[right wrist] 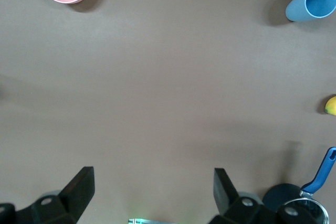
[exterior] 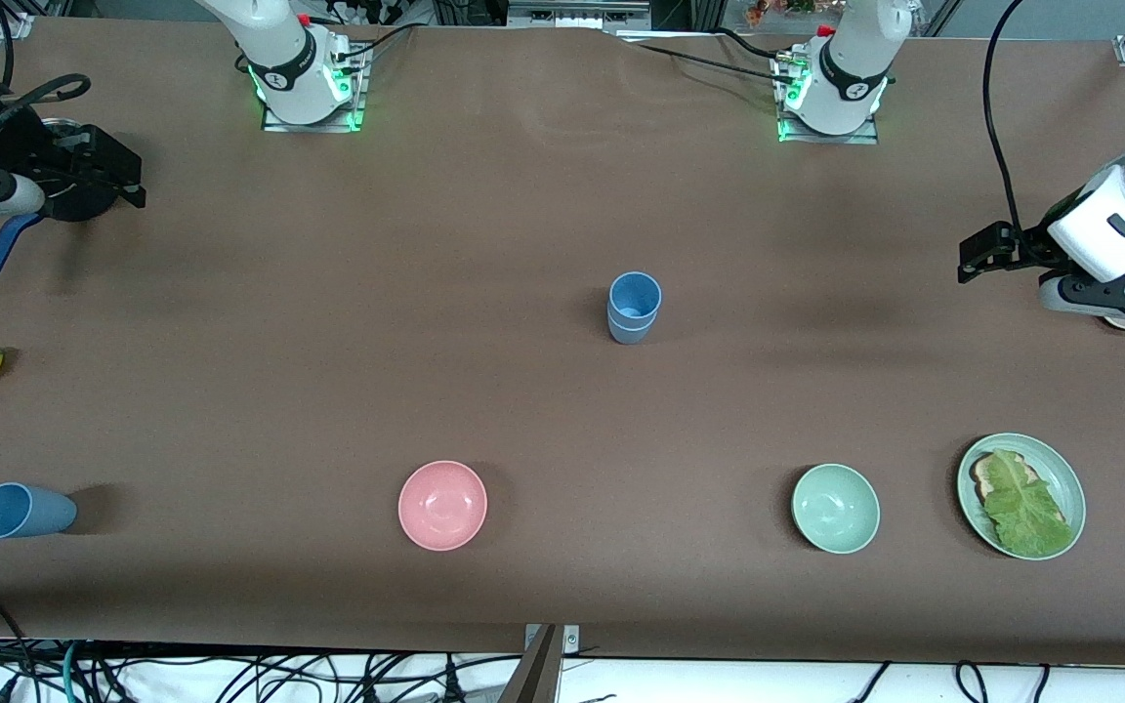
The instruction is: Stack blue cups with both arms
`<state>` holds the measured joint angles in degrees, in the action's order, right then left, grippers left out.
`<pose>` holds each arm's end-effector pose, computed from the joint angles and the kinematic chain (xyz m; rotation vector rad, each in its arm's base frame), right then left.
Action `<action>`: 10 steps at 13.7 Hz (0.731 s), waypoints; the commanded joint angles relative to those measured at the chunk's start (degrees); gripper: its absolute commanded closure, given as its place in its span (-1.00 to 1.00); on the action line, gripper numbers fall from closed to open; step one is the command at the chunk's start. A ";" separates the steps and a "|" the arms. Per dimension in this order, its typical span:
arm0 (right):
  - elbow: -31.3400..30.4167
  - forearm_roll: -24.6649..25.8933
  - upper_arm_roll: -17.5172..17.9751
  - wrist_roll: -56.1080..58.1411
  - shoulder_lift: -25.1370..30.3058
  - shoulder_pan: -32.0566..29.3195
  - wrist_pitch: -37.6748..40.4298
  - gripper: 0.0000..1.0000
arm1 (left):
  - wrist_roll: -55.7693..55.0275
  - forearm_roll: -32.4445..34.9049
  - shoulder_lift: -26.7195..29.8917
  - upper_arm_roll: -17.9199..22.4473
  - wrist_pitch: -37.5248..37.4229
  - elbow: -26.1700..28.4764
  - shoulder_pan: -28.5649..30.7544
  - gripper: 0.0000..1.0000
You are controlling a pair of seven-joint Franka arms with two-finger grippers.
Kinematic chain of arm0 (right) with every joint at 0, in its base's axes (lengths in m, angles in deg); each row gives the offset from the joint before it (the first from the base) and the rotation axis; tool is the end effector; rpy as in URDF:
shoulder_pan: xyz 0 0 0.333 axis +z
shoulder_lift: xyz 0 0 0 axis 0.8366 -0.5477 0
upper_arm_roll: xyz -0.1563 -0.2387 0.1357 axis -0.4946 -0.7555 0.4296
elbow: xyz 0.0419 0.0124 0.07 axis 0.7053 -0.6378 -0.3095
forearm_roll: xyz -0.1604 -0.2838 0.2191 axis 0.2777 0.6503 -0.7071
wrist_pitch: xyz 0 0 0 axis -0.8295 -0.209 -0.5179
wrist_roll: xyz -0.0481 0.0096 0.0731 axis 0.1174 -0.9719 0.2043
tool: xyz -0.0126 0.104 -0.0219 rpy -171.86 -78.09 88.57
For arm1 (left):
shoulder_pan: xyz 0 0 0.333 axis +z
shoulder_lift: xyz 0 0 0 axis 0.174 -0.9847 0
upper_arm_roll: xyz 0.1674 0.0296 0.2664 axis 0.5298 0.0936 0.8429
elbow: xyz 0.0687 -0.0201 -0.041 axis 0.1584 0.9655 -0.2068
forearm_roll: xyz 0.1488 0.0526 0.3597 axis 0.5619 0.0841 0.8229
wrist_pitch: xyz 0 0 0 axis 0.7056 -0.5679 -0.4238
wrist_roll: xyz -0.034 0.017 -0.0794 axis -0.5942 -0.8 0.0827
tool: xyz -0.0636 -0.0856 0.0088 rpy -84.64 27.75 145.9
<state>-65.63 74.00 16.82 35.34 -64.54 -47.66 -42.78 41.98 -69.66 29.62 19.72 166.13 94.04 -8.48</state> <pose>0.5426 0.0542 0.6426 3.1166 0.2047 -0.0556 0.5718 -0.0130 0.5520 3.1292 -0.1731 -0.0986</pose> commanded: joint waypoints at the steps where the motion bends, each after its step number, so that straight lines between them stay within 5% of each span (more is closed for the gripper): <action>1: 1.65 0.64 0.94 0.42 -1.16 -1.39 0.08 -1.00 | 0.36 -0.10 1.00 0.07 -0.58 0.59 0.13 -1.00; 10: 1.56 0.38 0.06 0.51 -1.07 -2.10 0.43 -1.00 | 0.36 -0.10 0.91 0.07 -0.84 0.59 0.13 -1.00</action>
<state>-65.58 74.05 16.39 35.35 -65.16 -49.52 -43.01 41.98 -69.66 29.62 19.72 165.85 94.04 -8.47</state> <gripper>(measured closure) 0.000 0.000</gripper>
